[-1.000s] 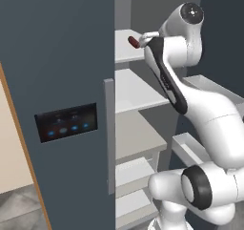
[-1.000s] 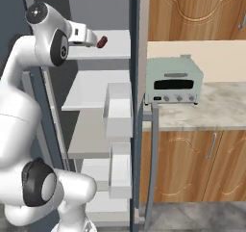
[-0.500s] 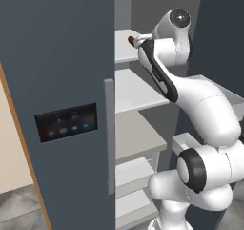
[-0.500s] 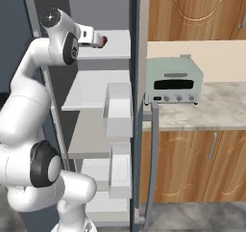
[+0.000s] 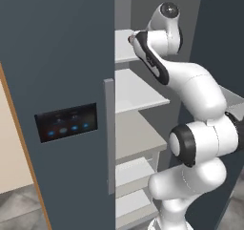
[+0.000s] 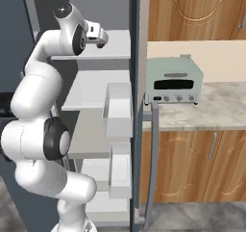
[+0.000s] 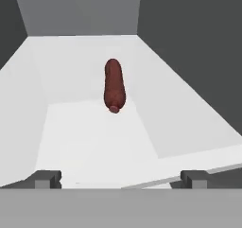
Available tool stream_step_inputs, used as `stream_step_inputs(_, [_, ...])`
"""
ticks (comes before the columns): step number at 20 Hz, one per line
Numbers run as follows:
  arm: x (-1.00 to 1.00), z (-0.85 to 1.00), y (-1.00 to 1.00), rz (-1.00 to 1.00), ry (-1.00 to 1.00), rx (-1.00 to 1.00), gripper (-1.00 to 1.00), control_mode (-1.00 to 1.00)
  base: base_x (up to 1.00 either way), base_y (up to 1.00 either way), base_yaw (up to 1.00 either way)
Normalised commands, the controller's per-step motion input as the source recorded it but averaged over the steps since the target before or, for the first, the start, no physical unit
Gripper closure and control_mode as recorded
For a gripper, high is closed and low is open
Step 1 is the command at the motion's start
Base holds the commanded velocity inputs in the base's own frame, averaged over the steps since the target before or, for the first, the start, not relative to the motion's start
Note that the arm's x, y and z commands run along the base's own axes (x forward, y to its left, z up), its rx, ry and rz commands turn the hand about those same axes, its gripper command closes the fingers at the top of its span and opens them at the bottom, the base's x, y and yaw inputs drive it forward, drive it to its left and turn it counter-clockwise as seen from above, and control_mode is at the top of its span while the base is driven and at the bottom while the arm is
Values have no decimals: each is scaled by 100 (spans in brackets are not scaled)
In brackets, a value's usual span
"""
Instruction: Retrieve the sausage and cheese from the fridge and place them on the cutting board on the counter.
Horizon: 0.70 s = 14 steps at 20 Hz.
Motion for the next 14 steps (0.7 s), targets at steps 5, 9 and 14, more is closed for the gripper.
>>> stream_step_inputs(5, [37,-7,4,0,6,0,-100,-100,0,0,0])
stream_step_inputs(9, [37,-11,6,0,2,0,-100,-100,0,0,0])
stream_step_inputs(14, [38,-32,8,0,4,0,-100,-100,0,0,0])
